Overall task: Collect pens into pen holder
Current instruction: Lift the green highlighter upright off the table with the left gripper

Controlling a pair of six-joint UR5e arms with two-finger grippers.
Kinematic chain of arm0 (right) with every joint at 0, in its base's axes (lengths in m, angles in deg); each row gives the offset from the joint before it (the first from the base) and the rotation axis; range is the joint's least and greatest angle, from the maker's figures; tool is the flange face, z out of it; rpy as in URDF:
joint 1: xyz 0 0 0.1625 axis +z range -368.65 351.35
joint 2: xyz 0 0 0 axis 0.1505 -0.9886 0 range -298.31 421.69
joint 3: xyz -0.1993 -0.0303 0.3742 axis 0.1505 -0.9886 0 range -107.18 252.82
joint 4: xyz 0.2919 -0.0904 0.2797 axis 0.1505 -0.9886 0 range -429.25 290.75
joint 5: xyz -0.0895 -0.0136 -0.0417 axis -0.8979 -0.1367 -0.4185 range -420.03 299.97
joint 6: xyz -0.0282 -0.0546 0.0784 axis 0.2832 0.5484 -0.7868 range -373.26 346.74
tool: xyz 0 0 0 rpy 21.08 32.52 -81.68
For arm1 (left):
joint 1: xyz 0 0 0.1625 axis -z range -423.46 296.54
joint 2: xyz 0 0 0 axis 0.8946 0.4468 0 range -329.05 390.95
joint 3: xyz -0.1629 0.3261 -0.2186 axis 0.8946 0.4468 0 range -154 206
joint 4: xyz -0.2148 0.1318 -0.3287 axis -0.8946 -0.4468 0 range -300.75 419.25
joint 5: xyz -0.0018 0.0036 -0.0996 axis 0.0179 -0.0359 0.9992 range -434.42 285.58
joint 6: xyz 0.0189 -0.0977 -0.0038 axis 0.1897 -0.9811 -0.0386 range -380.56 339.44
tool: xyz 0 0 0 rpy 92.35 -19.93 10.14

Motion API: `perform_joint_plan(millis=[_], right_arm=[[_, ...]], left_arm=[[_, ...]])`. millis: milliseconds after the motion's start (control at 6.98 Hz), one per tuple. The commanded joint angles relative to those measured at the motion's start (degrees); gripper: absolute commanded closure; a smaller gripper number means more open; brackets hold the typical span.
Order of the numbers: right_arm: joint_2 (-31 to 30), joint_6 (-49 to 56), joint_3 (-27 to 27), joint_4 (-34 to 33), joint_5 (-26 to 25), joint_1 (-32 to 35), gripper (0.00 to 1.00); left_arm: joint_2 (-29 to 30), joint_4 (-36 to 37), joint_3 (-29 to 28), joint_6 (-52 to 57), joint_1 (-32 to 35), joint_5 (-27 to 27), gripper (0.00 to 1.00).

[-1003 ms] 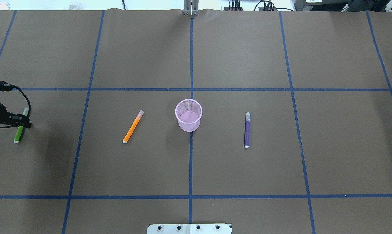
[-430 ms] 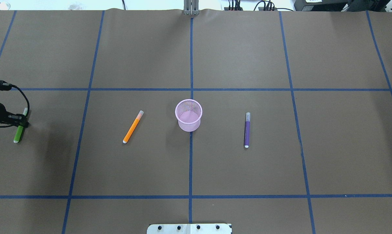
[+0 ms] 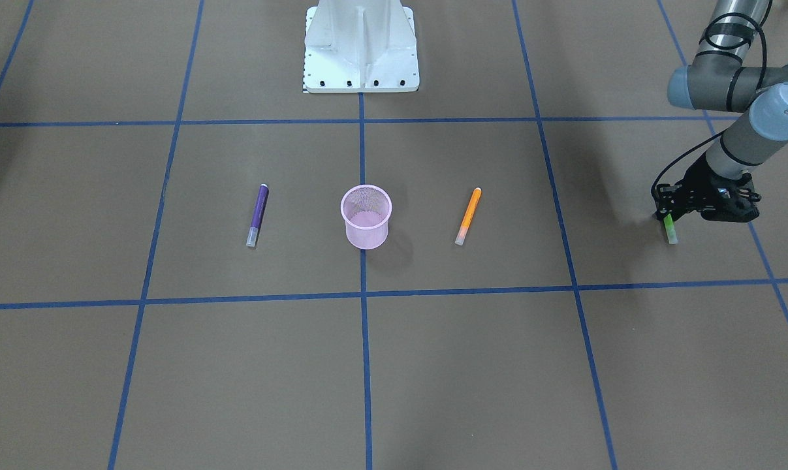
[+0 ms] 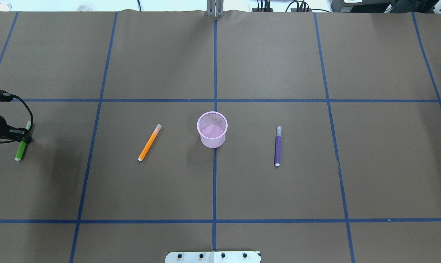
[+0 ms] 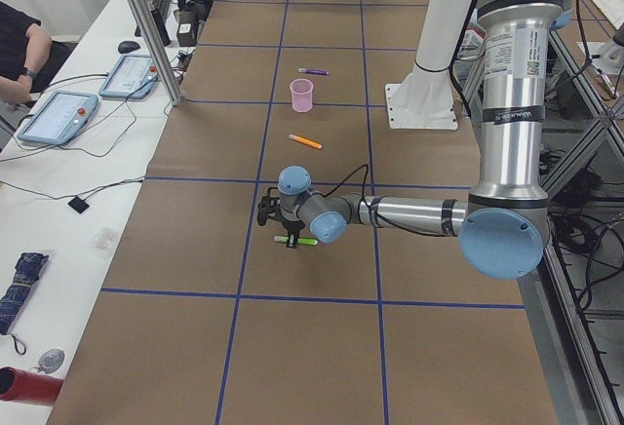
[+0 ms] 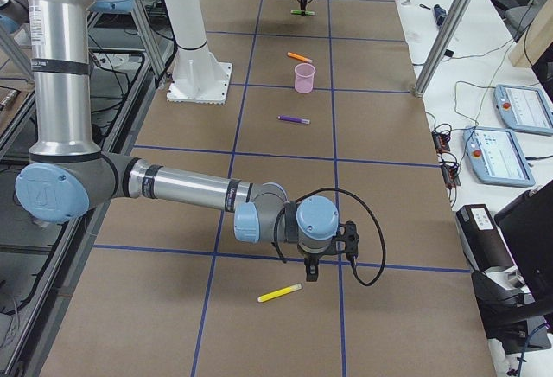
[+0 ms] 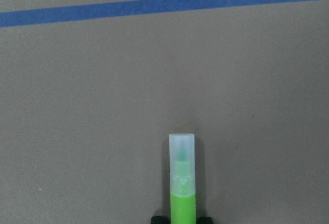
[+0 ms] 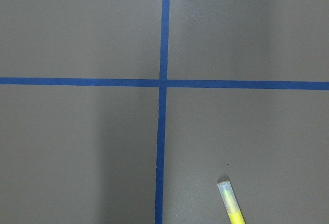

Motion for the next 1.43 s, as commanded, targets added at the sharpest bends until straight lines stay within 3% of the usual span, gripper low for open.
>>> perform_joint_plan(millis=[0, 287, 430, 716, 1003, 1290], right_arm=[[0.0, 0.0, 0.0, 0.0, 0.0, 0.1, 0.00], [0.2, 0.0, 0.0, 0.0, 0.0, 0.0, 0.00], [0.3, -0.1, 0.1, 0.0, 0.0, 0.1, 0.00], [0.7, -0.3, 0.3, 0.3, -0.2, 0.0, 0.00], [1.1, -0.2, -0.4, 0.2, -0.2, -0.3, 0.01], [3.8, -0.3, -1.7, 1.5, -3.6, -6.4, 0.01]], left_arm=[[0.1, 0.1, 0.1, -0.1, 0.0, 0.0, 0.67], [0.1, 0.3, 0.3, -0.1, 0.1, -0.3, 0.94], [0.0, 0.3, 1.3, -0.1, 1.2, -0.4, 1.00], [0.0, 2.5, 3.7, 0.0, 3.2, 0.0, 1.00], [0.2, 11.5, 12.9, -0.3, 5.2, -0.1, 1.00], [5.2, 22.2, 18.0, -0.6, 8.2, 0.0, 1.00]])
